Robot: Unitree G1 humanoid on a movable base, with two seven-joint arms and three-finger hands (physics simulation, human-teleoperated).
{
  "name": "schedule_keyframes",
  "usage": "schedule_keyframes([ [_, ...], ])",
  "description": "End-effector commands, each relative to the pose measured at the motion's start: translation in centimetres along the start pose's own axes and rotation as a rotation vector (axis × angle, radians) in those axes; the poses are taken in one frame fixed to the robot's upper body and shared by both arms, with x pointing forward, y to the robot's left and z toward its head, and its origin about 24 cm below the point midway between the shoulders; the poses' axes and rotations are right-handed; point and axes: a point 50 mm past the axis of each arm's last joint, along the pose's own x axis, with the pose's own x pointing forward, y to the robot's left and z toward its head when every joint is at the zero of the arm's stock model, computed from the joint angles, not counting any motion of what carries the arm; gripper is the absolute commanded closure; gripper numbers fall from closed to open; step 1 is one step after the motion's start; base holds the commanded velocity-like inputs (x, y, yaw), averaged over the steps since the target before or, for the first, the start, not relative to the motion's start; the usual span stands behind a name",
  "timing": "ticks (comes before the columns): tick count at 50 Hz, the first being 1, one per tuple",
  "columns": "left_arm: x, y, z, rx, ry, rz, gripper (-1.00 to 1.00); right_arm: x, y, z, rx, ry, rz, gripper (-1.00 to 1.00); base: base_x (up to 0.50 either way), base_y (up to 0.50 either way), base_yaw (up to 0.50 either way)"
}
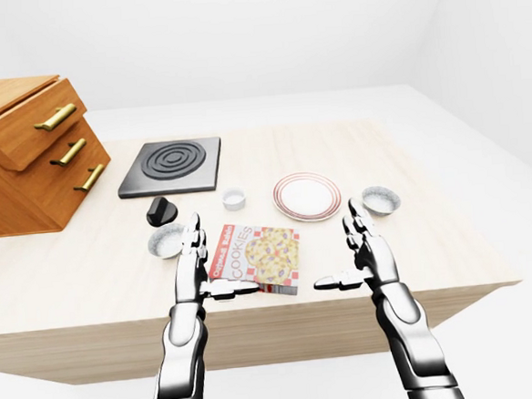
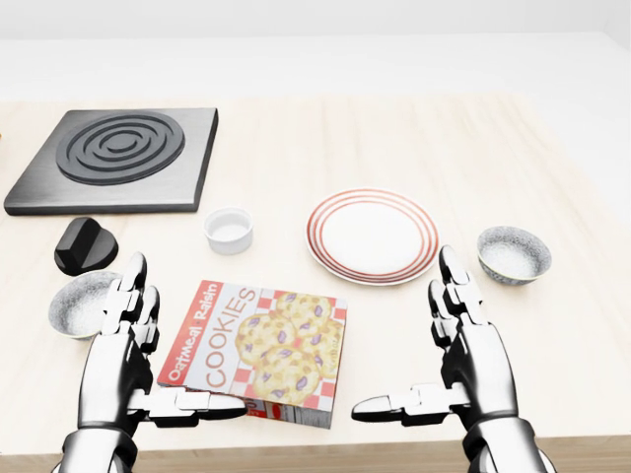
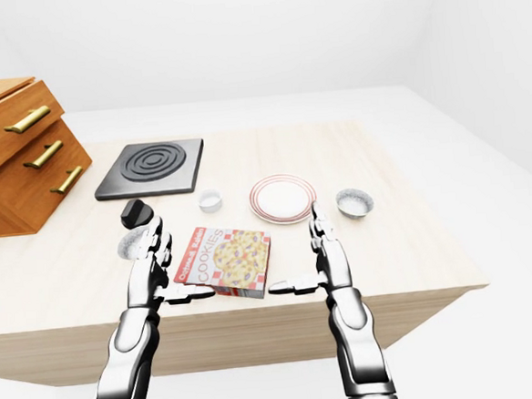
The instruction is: Pick the akita bowl next to the plate and place it on the plate.
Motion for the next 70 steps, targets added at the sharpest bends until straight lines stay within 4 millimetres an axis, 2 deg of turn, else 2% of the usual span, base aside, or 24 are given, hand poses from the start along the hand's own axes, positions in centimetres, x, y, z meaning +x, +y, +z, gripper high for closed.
schedule_keyframes([
  [1, 0.0, 0.0, 0.0, -0.001, 0.000, 0.000, -1.00, -0.1, 0.2, 0.0, -0.009, 0.005, 0.024, -1.00, 0.25, 0.00, 0.00],
  [43, 0.0, 0.0, 0.1, 0.002, -0.002, 0.000, -1.00, 0.0, 0.0, 0.1, -0.015, -0.005, 0.004, -1.00, 0.46, 0.00, 0.00],
  [58, 0.0, 0.0, 0.1, -0.006, -0.001, 0.004, -1.00, 0.0, -0.6, 0.6, -0.070, -0.056, -0.036, -1.00, 0.00, 0.00, 0.00],
  [59, 0.0, 0.1, 0.0, -0.010, 0.001, 0.005, -1.00, -0.1, -1.5, 2.0, -0.087, -0.090, -0.075, -1.00, 0.00, 0.00, 0.00],
  [65, 0.0, 0.2, 0.1, -0.015, 0.003, 0.008, -1.00, -0.6, -2.4, 4.1, -0.164, -0.161, -0.121, -1.00, 0.00, 0.00, 0.00],
  [66, 0.1, 0.5, 0.2, -0.028, 0.007, 0.020, -1.00, -7.0, -8.1, 21.4, -0.729, -0.767, -0.425, -1.00, 0.00, 0.00, 0.00],
  [67, 0.1, 0.5, 0.2, -0.028, 0.007, 0.021, -1.00, -7.7, -7.6, 22.8, -0.813, -0.824, -0.436, -1.00, 0.00, 0.00, 0.00],
  [70, 0.1, 0.5, 0.2, -0.028, 0.007, 0.022, -1.00, -8.0, -8.0, 23.3, -0.865, -0.819, -0.462, -1.00, 0.00, 0.00, 0.00],
])
